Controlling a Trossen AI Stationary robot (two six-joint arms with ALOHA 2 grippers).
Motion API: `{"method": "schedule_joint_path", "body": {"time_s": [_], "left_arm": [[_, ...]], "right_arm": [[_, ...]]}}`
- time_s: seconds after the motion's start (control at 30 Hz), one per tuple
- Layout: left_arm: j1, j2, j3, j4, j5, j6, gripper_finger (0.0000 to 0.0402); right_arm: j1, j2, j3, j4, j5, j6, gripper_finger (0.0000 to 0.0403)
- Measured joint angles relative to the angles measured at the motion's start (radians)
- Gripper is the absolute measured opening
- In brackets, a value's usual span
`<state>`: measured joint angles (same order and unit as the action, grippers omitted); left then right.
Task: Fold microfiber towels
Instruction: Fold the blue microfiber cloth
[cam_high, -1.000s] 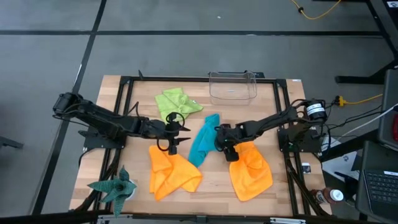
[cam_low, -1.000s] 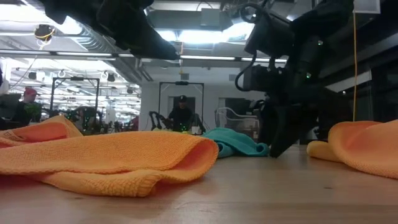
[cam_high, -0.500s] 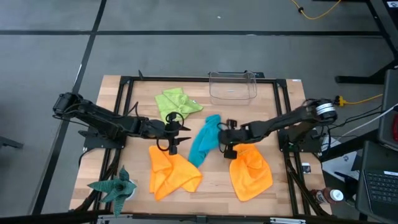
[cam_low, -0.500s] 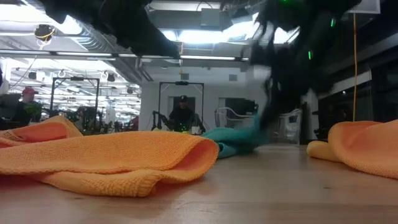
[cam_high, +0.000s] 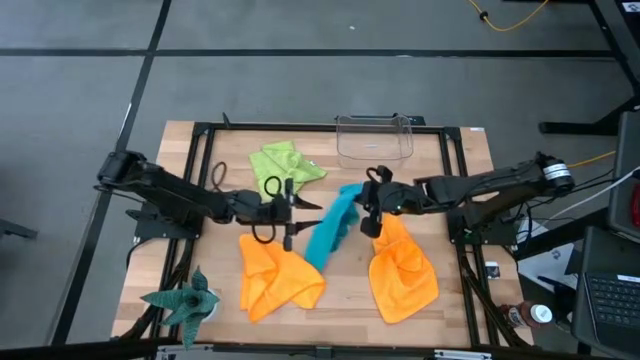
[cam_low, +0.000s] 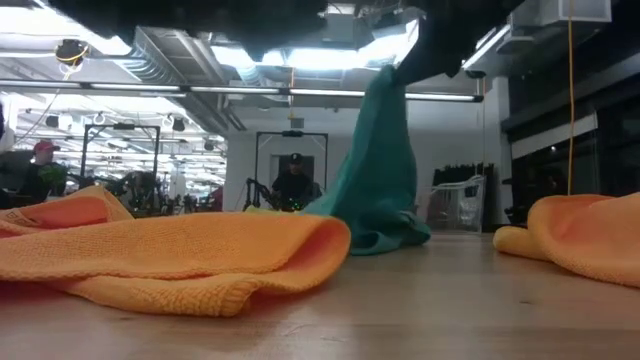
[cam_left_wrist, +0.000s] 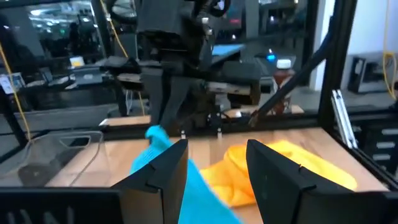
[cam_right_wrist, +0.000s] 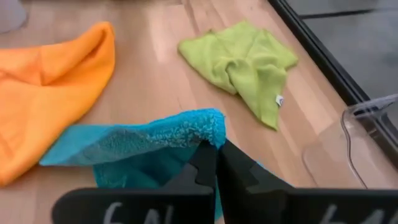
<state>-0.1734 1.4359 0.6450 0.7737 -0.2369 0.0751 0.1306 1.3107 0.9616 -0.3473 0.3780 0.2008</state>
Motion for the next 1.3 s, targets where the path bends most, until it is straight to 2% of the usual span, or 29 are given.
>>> {"method": "schedule_joint_path", "body": {"time_s": [0.1, 0.23, 0.5, 0.63, 0.8, 0.9, 1.0, 1.13, 1.3], "left_arm": [[-0.004, 0.098, 0.051, 0.013, -0.046, -0.015, 0.0157], [-0.011, 0.208, 0.177, -0.005, -0.125, -0.018, 0.0157], [-0.035, 0.345, 0.419, -0.345, -0.371, -0.091, 0.0157], [-0.060, 0.366, 0.467, -0.420, -0.502, -0.093, 0.0157], [-0.098, 0.368, 0.467, -0.425, -0.621, -0.099, 0.0157], [-0.106, 0.368, 0.467, -0.427, -0.626, -0.120, 0.0157], [-0.085, 0.382, 0.469, -0.422, -0.572, -0.177, 0.0157], [-0.057, 0.397, 0.469, -0.447, -0.576, -0.239, 0.0157], [-0.058, 0.411, 0.468, -0.557, -0.572, -0.351, 0.0157]], "right_arm": [[-0.011, 0.006, 0.000, 0.008, -0.001, 0.001, 0.0002], [-0.025, 0.006, 0.000, 0.019, -0.002, 0.007, 0.0002], [-0.032, 0.006, 0.000, 0.021, -0.002, 0.006, 0.0001], [-0.032, 0.006, 0.000, 0.021, -0.002, 0.005, 0.0001], [-0.032, 0.005, 0.000, 0.021, -0.002, 0.004, 0.0003], [-0.032, 0.005, 0.000, 0.028, -0.004, 0.002, 0.0003], [-0.031, 0.004, 0.000, 0.044, -0.006, -0.002, 0.0002], [-0.027, 0.004, 0.000, 0.043, -0.006, -0.001, 0.0002], [-0.027, 0.004, 0.000, 0.042, -0.005, -0.001, 0.0002]]}}
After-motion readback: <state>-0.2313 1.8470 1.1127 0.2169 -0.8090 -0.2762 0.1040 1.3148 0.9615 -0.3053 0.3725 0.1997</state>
